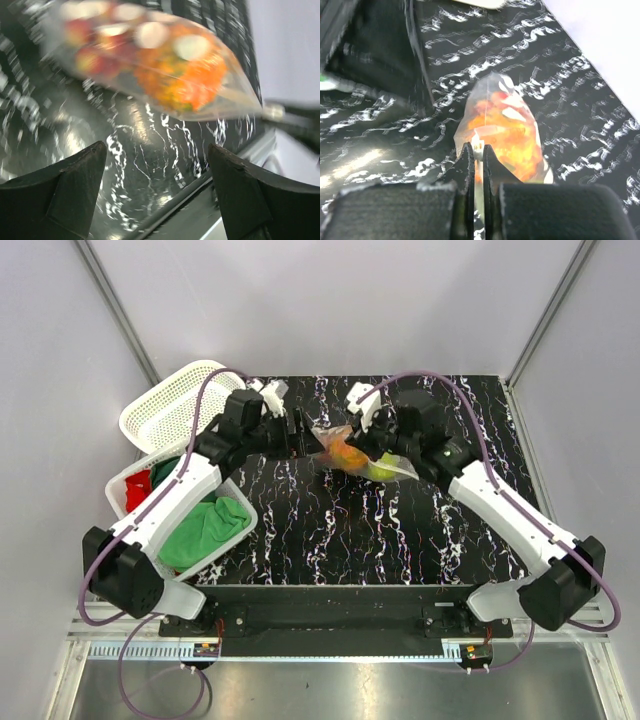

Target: Open the zip-top bag and remove the fake food

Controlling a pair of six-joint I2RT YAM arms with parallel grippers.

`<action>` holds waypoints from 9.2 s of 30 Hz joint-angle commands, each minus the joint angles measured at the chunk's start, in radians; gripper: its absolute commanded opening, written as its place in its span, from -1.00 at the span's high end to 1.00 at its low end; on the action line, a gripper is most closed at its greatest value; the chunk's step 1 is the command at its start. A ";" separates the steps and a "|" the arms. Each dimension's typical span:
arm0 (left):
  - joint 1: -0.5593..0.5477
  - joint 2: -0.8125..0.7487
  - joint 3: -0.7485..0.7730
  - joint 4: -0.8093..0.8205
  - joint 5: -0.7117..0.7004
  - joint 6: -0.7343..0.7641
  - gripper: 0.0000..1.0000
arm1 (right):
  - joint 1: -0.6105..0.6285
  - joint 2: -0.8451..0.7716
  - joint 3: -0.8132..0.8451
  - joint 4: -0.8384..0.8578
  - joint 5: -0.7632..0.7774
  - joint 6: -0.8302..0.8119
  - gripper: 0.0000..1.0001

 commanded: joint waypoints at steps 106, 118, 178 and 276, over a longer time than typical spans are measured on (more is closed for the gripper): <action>0.128 0.071 -0.021 0.330 0.340 0.065 1.00 | -0.077 0.154 0.198 -0.326 0.071 0.513 -0.07; 0.110 0.075 0.025 0.272 0.287 0.065 1.00 | -0.077 0.178 0.187 -0.341 0.024 0.516 0.89; -0.372 0.210 0.268 -0.440 -0.298 0.298 -0.24 | -0.074 0.050 0.056 -0.309 -0.144 0.808 1.00; 0.625 0.807 0.564 0.391 -0.260 -0.518 -0.98 | -0.075 0.042 0.132 -0.439 0.022 0.822 1.00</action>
